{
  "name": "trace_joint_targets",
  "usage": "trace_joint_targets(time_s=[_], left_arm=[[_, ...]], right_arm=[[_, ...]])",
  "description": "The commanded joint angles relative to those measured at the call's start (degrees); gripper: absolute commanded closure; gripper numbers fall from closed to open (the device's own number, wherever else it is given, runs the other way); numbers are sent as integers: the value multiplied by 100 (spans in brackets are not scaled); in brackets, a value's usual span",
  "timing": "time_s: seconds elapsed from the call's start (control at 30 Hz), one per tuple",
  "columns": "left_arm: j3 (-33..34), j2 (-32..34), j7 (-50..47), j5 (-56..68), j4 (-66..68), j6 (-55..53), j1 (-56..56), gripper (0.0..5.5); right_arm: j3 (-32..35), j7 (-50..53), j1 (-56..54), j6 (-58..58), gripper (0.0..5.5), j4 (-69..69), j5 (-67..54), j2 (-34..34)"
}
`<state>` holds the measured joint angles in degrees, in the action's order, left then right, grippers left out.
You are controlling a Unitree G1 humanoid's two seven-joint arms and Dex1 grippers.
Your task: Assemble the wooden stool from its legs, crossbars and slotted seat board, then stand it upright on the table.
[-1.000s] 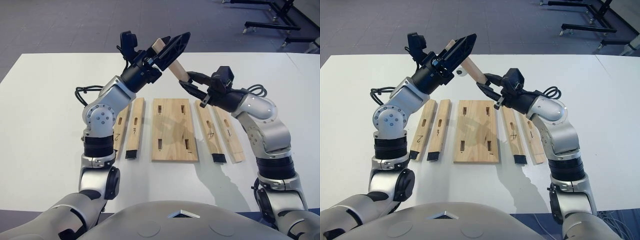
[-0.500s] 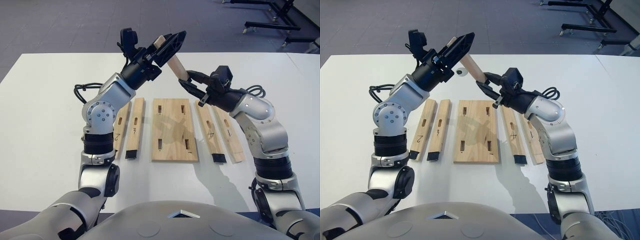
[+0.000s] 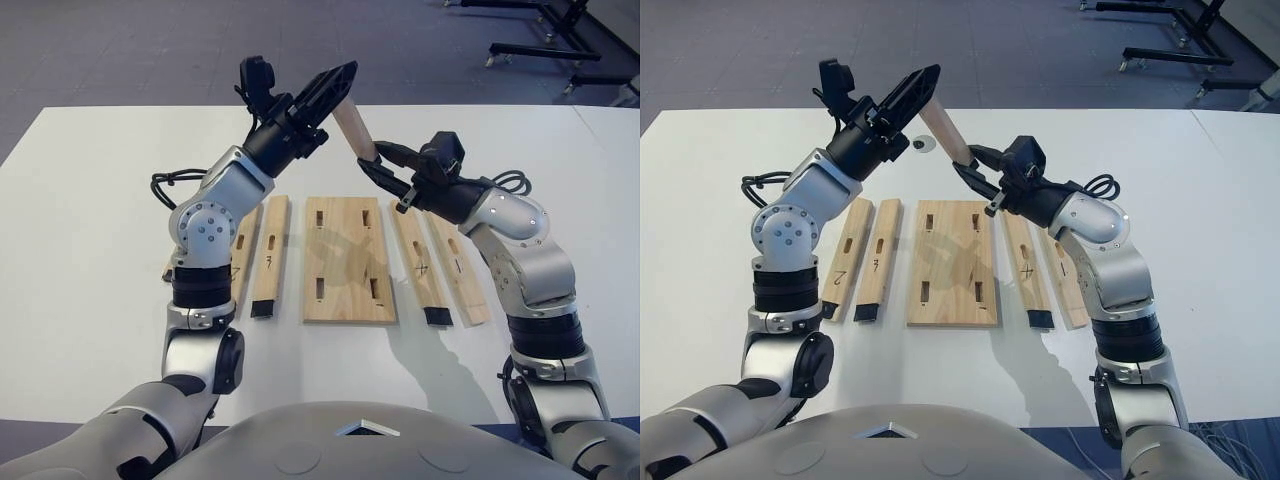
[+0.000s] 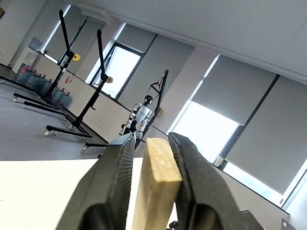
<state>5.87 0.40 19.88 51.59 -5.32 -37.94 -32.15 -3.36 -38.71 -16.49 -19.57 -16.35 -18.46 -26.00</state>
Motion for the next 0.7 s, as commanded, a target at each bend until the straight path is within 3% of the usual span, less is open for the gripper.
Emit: trace_joint_targets(time_s=[0.03, 0.27, 0.47, 0.5, 0.7], left_arm=[[-140, 99, 70, -163, 70, -128, 43, 486], [-106, 59, 125, -124, 42, -93, 45, 509], [374, -162, 21, 374, 75, -61, -39, 511], [367, -162, 51, 397, 63, -86, -25, 511], [269, -206, 55, 432, -2, -127, 73, 512]], right_arm=[[18, 43, -44, -33, 420, -52, -3, 17], [30, 92, -62, 1, 420, -77, -3, 51], [84, 95, 3, -101, 420, -180, -240, 175], [101, 161, -29, -168, 383, -166, -237, 193], [98, 324, -136, -268, 290, -78, -97, 158]])
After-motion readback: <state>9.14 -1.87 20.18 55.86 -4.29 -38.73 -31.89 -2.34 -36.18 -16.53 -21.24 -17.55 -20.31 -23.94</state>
